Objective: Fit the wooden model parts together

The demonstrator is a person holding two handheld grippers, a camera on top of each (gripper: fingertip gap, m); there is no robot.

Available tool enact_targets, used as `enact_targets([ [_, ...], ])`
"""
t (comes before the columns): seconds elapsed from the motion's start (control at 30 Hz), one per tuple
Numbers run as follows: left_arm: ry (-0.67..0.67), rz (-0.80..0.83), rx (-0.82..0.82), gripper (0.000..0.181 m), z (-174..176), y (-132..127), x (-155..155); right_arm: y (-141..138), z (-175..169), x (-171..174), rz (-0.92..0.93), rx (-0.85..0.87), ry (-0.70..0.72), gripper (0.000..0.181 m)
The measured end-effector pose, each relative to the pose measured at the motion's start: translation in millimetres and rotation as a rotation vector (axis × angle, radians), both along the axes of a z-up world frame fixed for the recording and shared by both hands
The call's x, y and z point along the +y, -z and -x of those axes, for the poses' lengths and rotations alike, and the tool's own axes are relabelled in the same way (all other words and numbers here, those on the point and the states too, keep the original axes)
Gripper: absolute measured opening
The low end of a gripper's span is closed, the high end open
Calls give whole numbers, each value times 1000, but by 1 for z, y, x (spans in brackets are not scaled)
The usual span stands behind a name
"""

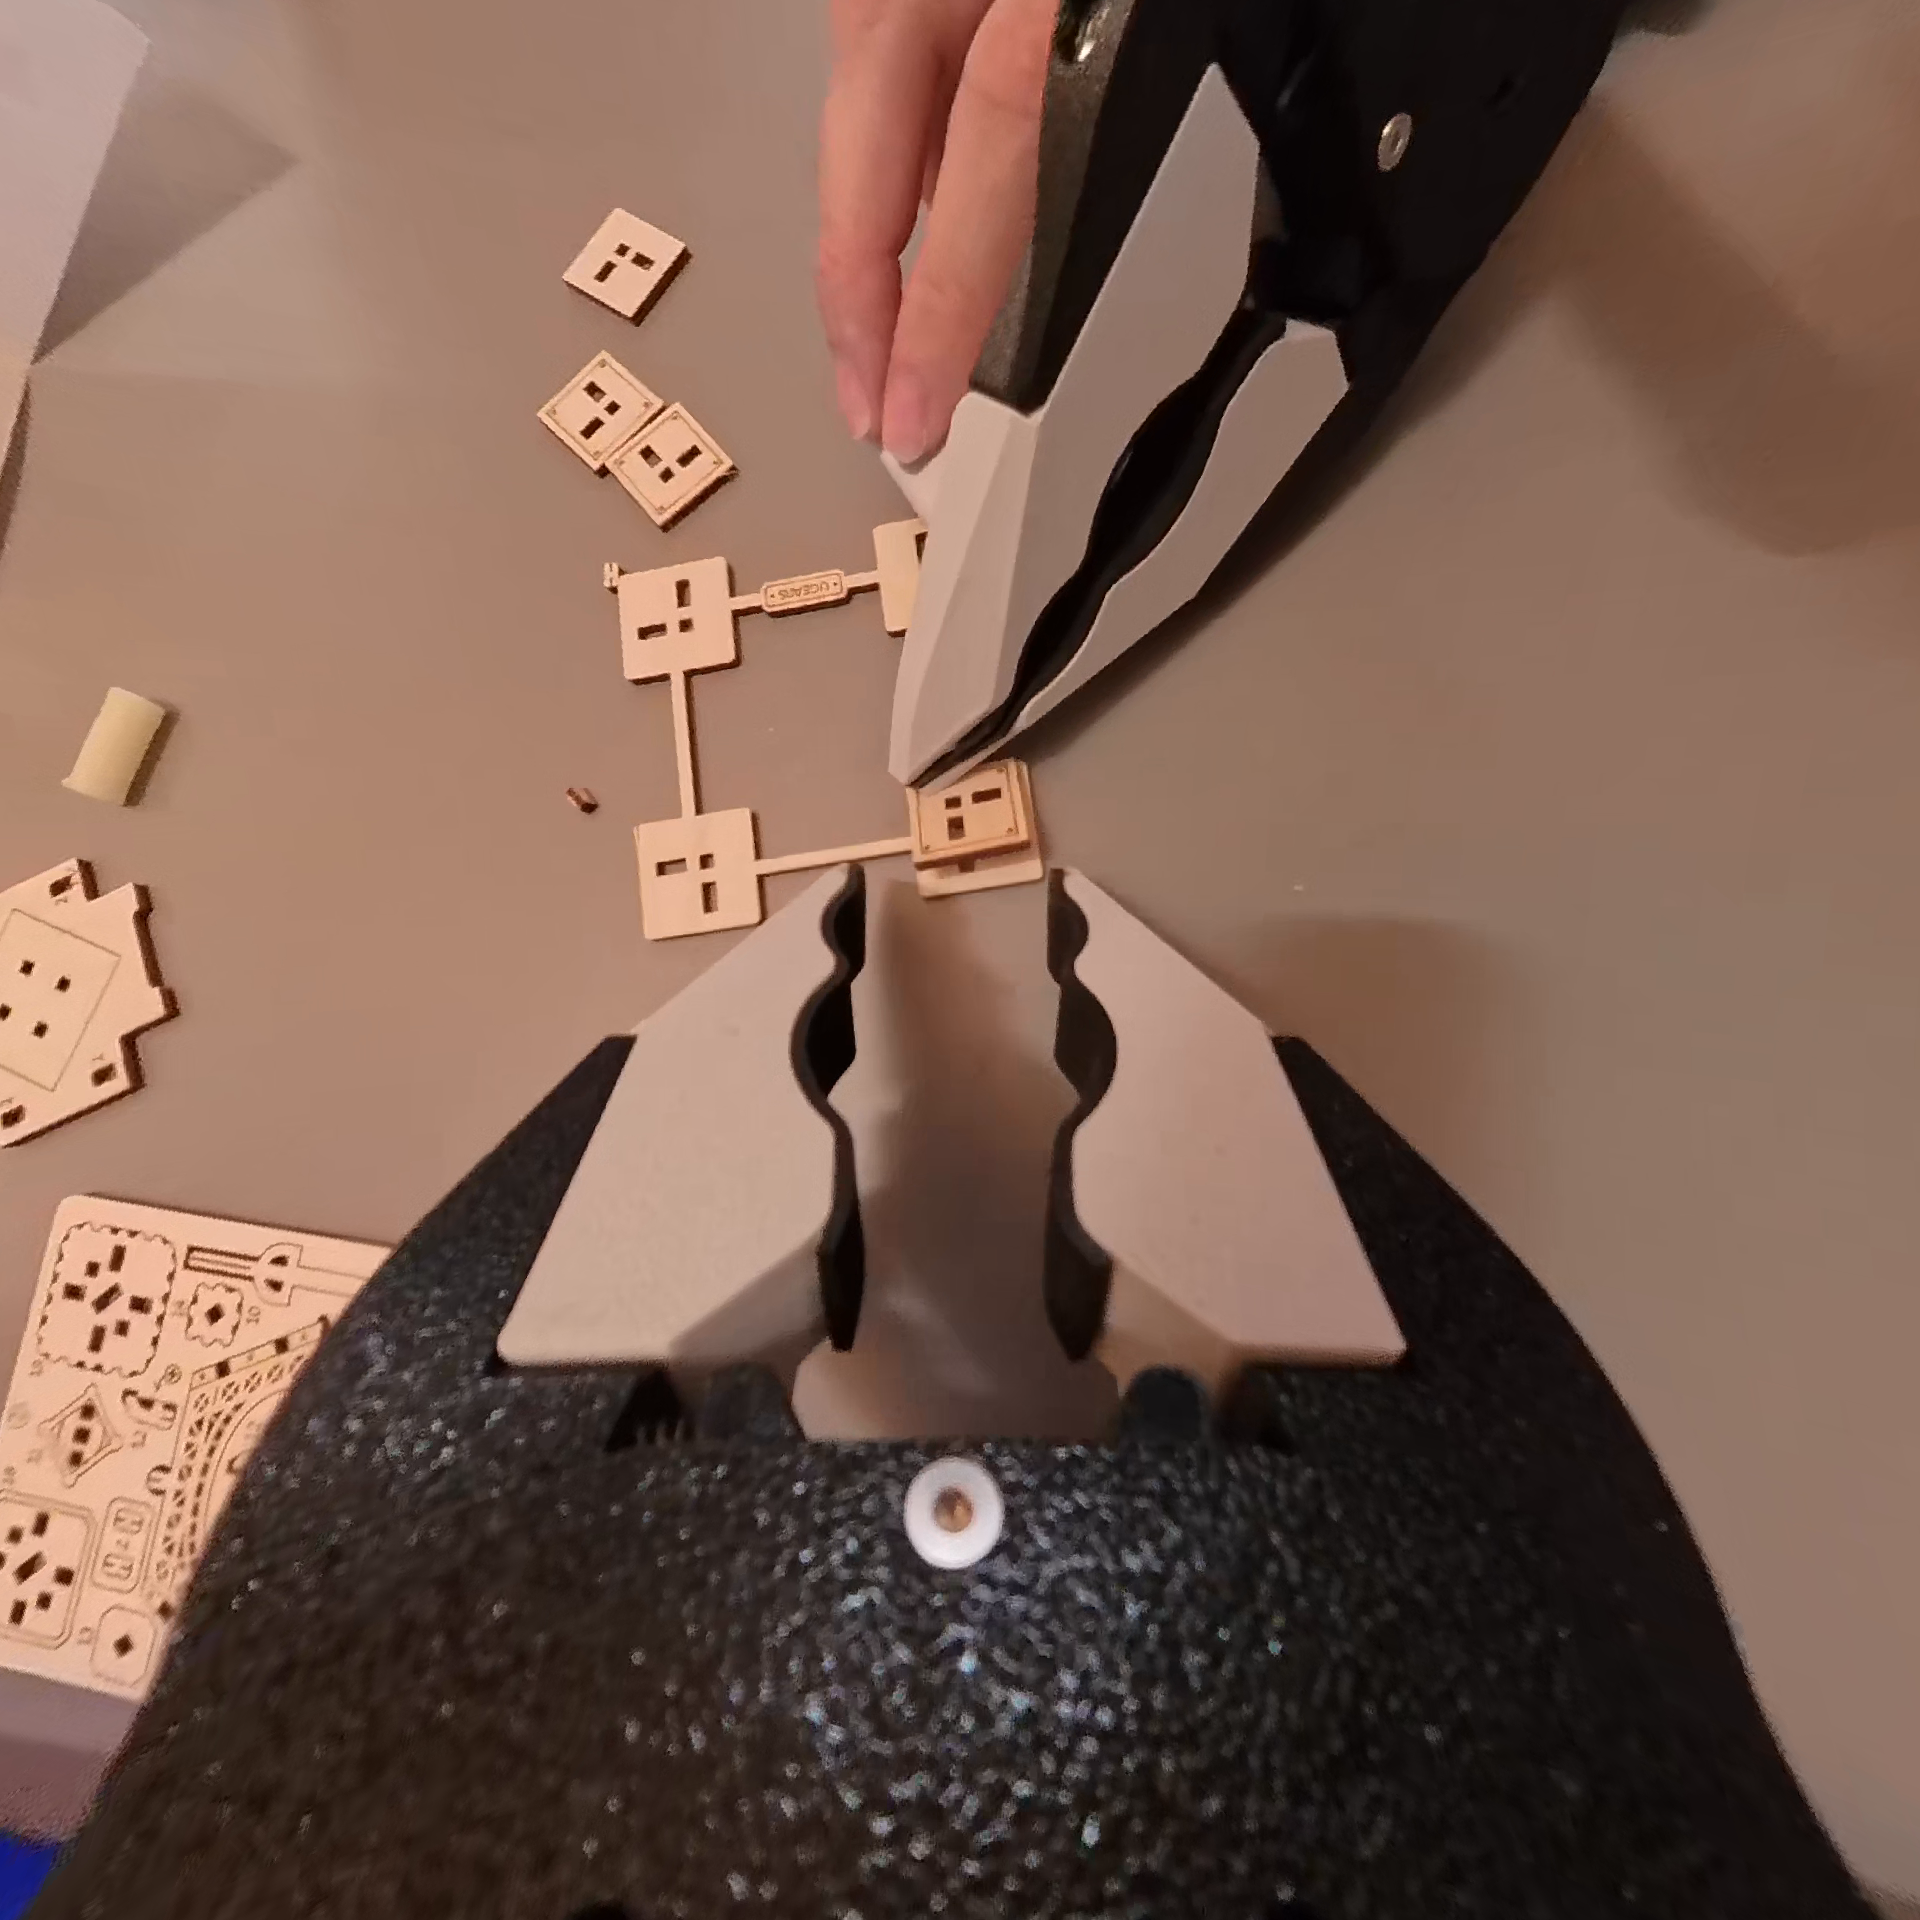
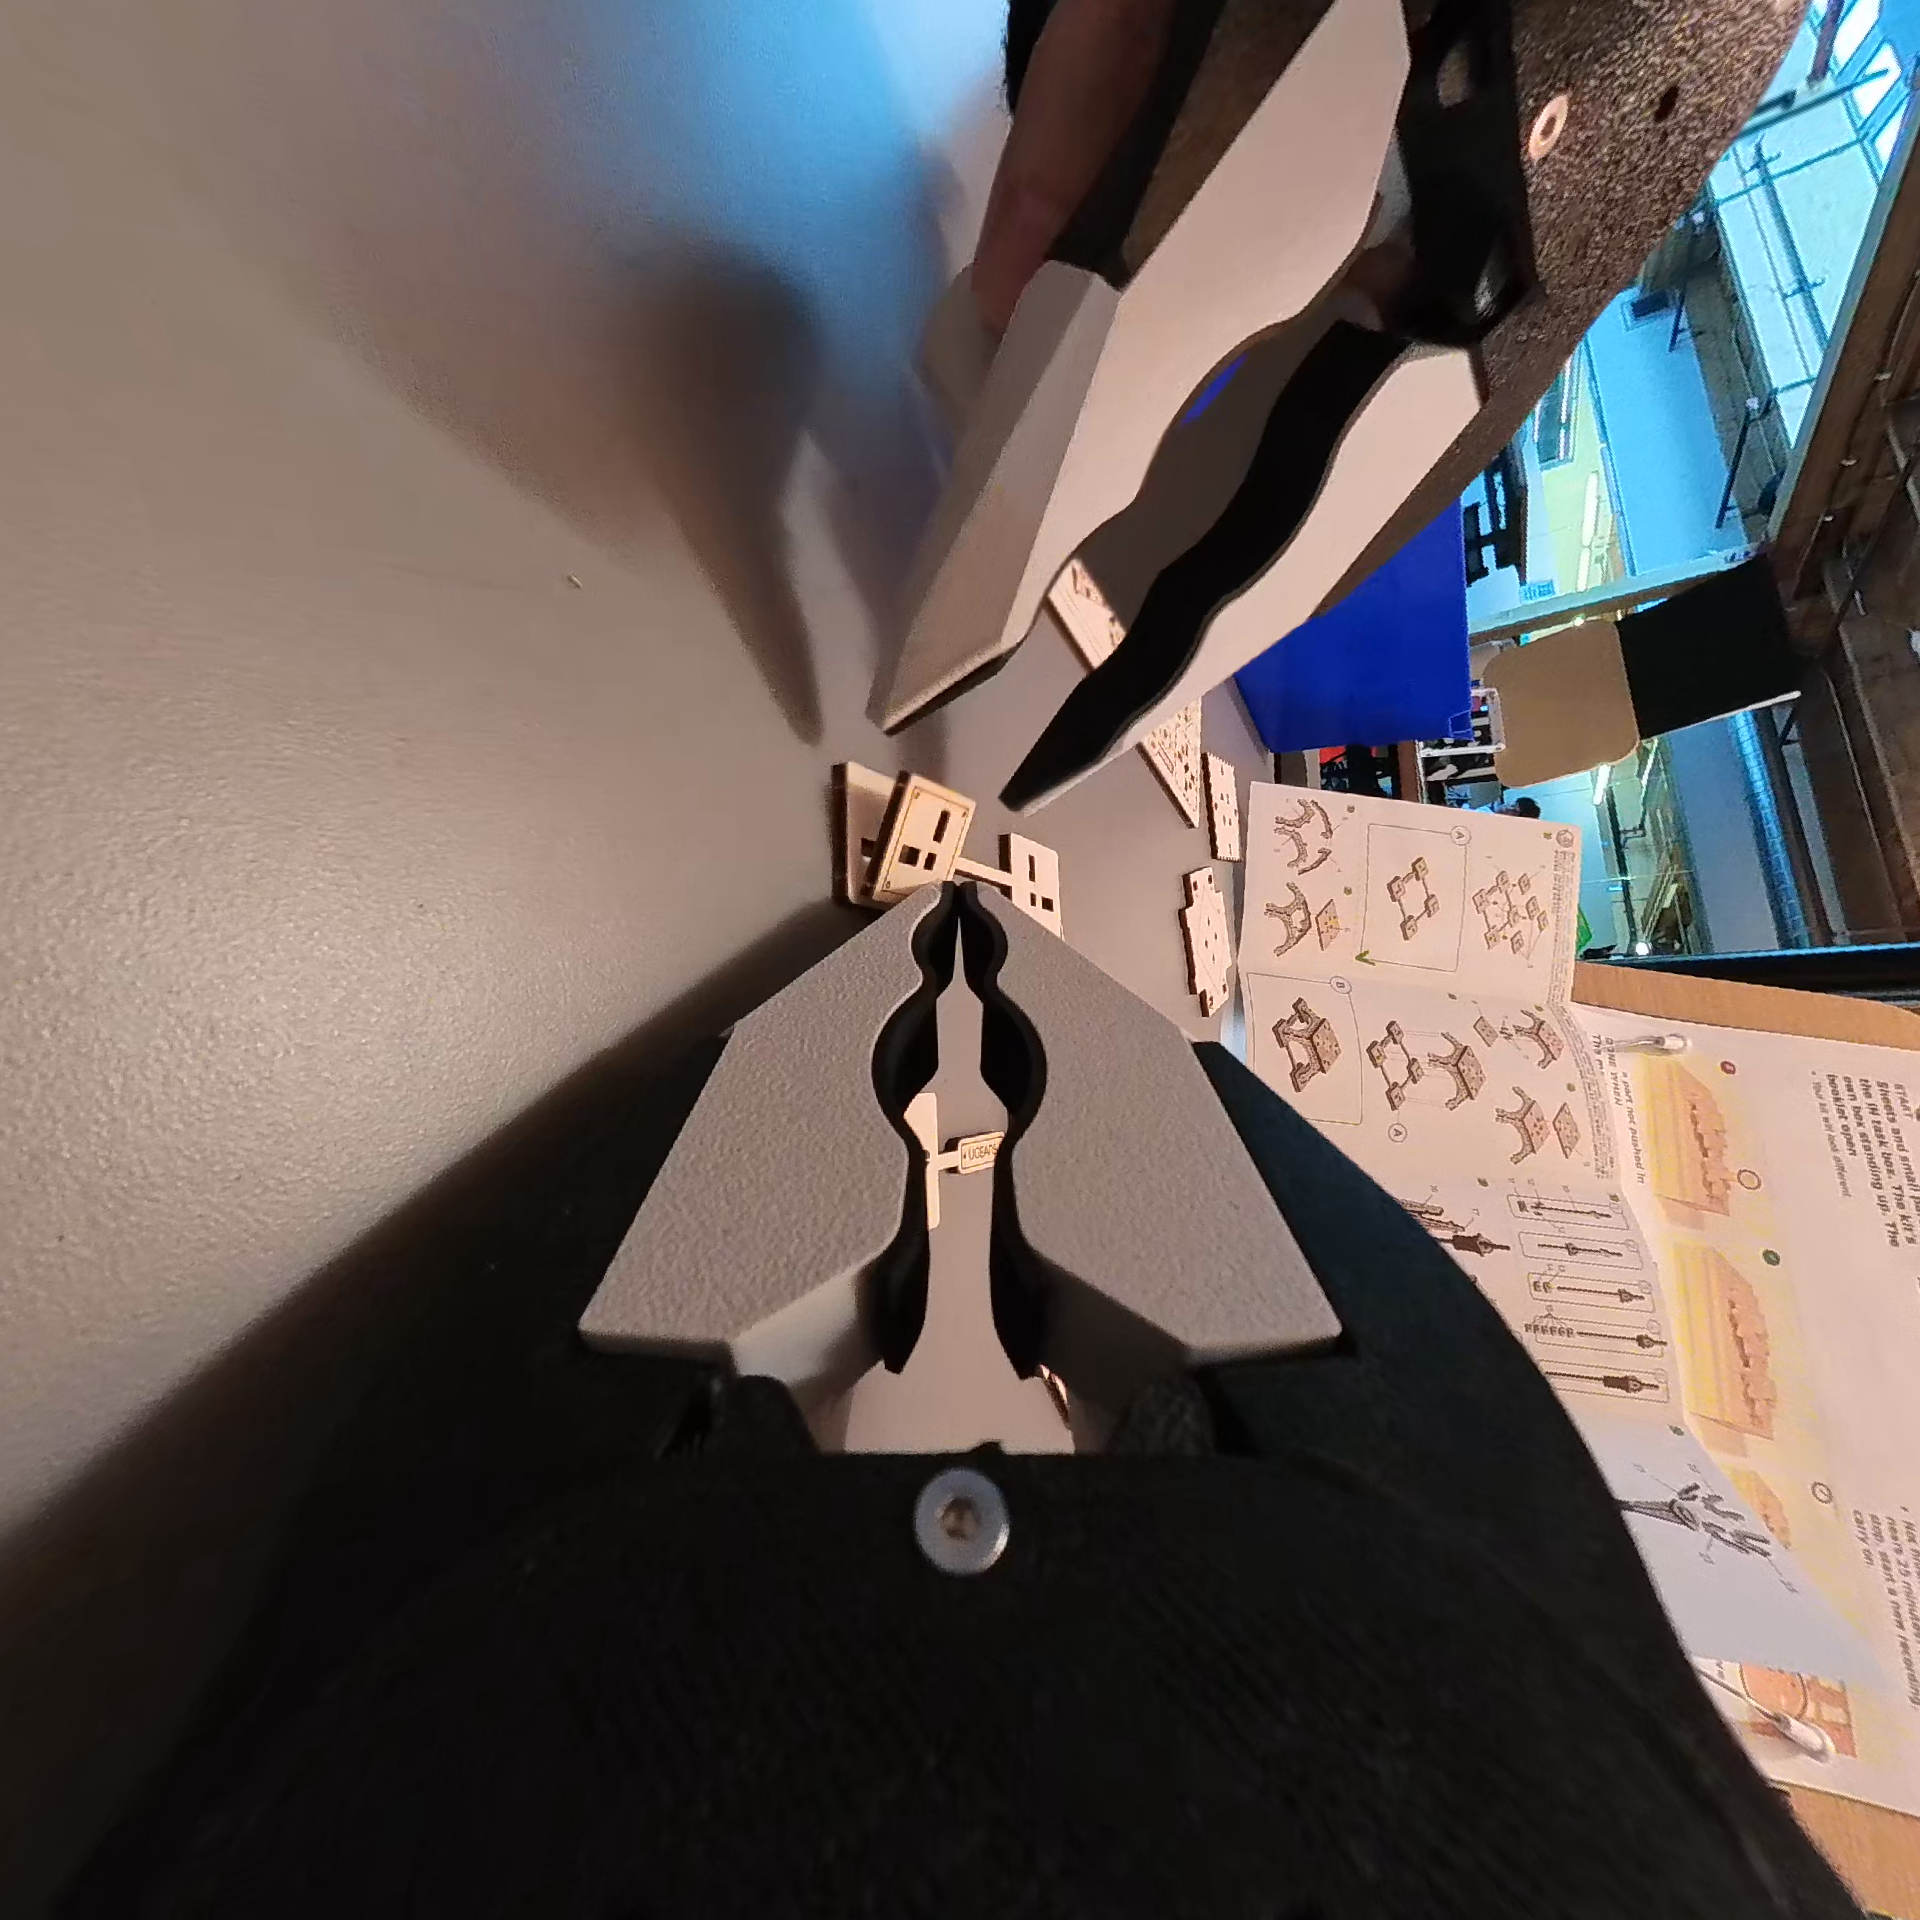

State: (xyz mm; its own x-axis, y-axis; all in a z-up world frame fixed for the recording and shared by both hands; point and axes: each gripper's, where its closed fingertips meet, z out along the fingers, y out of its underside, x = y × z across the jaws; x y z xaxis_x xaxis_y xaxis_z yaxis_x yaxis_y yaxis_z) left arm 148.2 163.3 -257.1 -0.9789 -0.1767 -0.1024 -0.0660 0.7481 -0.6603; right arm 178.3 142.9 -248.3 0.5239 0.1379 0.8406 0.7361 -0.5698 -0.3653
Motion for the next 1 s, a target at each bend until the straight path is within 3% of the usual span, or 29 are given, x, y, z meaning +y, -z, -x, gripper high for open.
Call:
enact_targets([
  [0.23, -11, 61, 39, 35, 3, -4, -15, 1, -2, 2, 6, -18, -1, 0],
  [0.43, -58, -1, 29, 28, -3, 5, -13, 1, -3, 3, 12, -32, -1, 0],
  [0.6, -64, 36, 51, 21, -3, 0, -16, 1, -4, 4, 19, -48, 0, 0],
  [1.0, -88, 1, 77, 21, -3, 7, -14, 2, -5, 6, 53, -116, 2, 0],
])
